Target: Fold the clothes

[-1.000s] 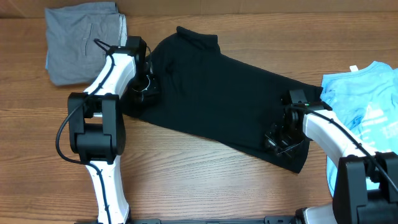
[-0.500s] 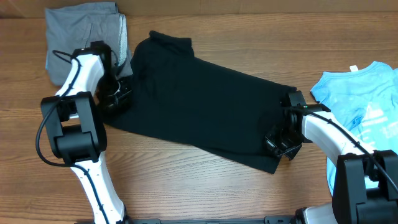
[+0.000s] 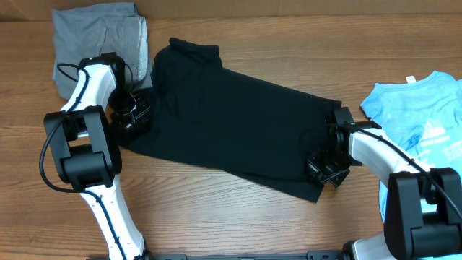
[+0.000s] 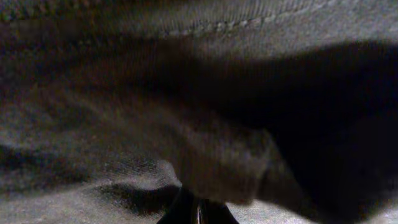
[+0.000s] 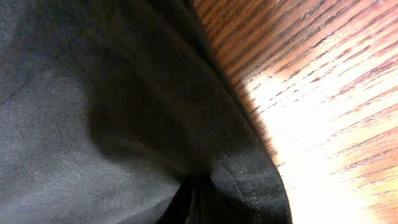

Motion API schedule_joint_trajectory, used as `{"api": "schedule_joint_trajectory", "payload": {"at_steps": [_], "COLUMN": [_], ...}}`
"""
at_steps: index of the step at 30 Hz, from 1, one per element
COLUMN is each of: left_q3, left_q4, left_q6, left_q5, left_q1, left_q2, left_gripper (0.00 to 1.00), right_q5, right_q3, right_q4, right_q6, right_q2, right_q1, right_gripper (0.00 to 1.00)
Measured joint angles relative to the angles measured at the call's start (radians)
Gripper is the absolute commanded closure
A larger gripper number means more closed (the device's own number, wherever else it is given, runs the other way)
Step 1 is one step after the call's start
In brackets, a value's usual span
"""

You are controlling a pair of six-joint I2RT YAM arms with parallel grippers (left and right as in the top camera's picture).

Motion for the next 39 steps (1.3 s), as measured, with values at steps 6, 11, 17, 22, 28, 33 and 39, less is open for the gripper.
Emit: {"api": "schedule_joint_trajectory", "payload": {"at_steps": [6,11,17,22,28,33,39], "left_q3": [0.000,0.000,0.000,0.000,-0.003,-0.006,-0.002], "left_q4": [0.014,0.027,0.023,-0.005,-0.015,0.032,0.055], "left_q6": [0.002,0.002,0.021,0.028,0.060,0.063,0.067], "left_q5": [-0.001,0.004,0.036,0.079,0.187,0.242,0.216], "left_q1": [0.000,0.000,-0.003,-0.033,-0.104,-0.191,-0.259], "left_q2": [0.000,0.000,0.001,0.008,0.021,0.021,0.021], "left_gripper": [0.96,0.95,0.95,0.96,0.96,0.96,0.96], "right_q5": [-0.060,-0.104,-0.122,-0.100,-0.025,0.005,0.030], "right_q3": [0.001,0.000,0.001,0.045,0.158,0.286,0.456], "right_q4": [0.001,0.027,0.087,0.090,0.087,0.049,-0.150], "right_q6": [-0.009,-0.030,-0.039,-0.043,-0.065,-0.112,-0.191], "right_q2": [0.016,0.024,0.024,0.048,0.093,0.101,0.101], "right_q1": [-0.062,-0.142,-0.229,-0.276,-0.340,-0.354,-0.354], "right_gripper": [0.96,0.96,0.96,0.96,0.96,0.96,0.96]}}
